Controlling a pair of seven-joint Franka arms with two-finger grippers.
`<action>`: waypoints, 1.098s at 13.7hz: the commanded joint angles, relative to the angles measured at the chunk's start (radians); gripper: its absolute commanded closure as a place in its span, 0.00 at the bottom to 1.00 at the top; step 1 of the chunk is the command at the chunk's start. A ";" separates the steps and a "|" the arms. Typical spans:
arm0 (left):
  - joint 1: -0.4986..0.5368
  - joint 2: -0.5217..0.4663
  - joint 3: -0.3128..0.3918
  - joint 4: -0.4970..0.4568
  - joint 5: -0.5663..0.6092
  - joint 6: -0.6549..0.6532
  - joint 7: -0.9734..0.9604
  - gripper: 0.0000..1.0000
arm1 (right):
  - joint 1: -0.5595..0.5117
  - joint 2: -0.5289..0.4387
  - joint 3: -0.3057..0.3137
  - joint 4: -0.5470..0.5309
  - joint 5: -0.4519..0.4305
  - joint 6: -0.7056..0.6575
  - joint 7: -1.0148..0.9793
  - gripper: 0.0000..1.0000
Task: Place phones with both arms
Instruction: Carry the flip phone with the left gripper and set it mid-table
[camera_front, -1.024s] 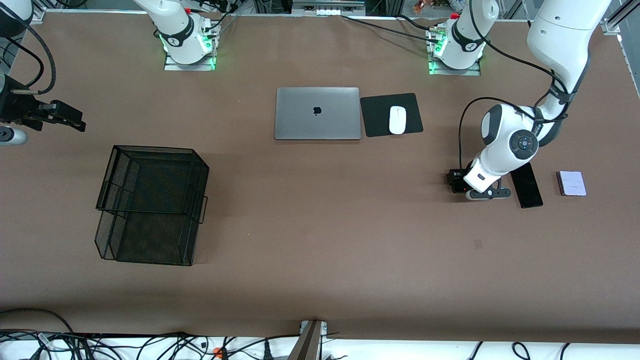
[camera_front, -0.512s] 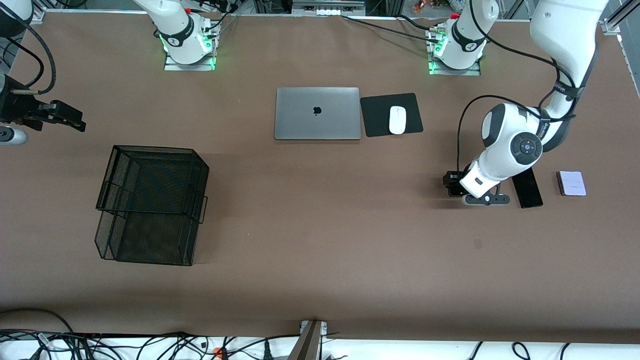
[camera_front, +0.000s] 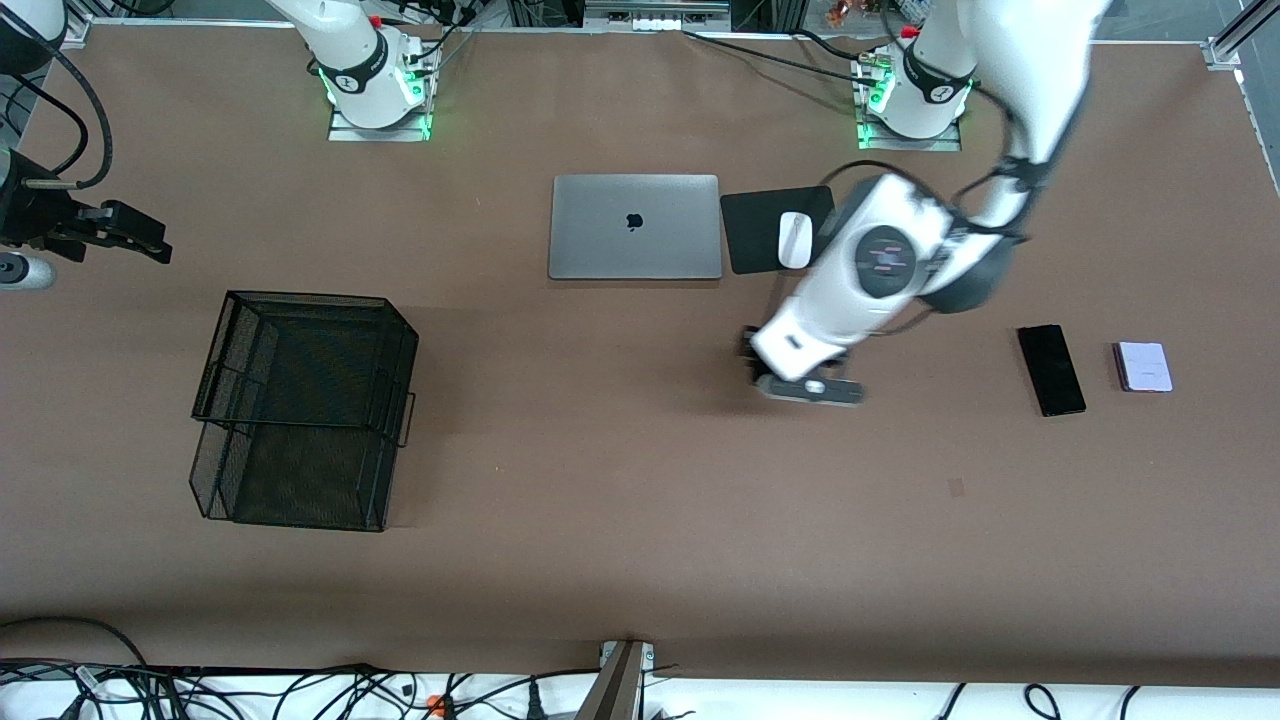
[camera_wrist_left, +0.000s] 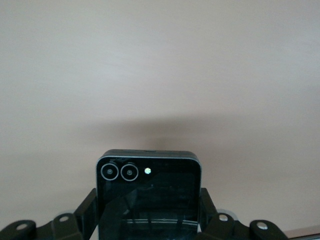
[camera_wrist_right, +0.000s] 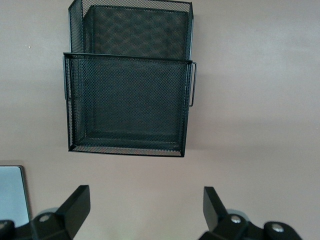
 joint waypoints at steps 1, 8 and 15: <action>-0.130 0.197 0.020 0.213 -0.020 0.001 -0.088 0.45 | -0.015 -0.015 0.013 -0.013 0.003 0.008 -0.006 0.00; -0.301 0.359 0.055 0.239 -0.017 0.370 -0.243 0.00 | -0.015 -0.012 0.013 -0.013 0.003 0.008 -0.006 0.00; -0.100 0.129 0.054 0.202 -0.014 0.000 -0.233 0.00 | -0.015 -0.014 0.011 -0.011 0.003 0.002 -0.008 0.00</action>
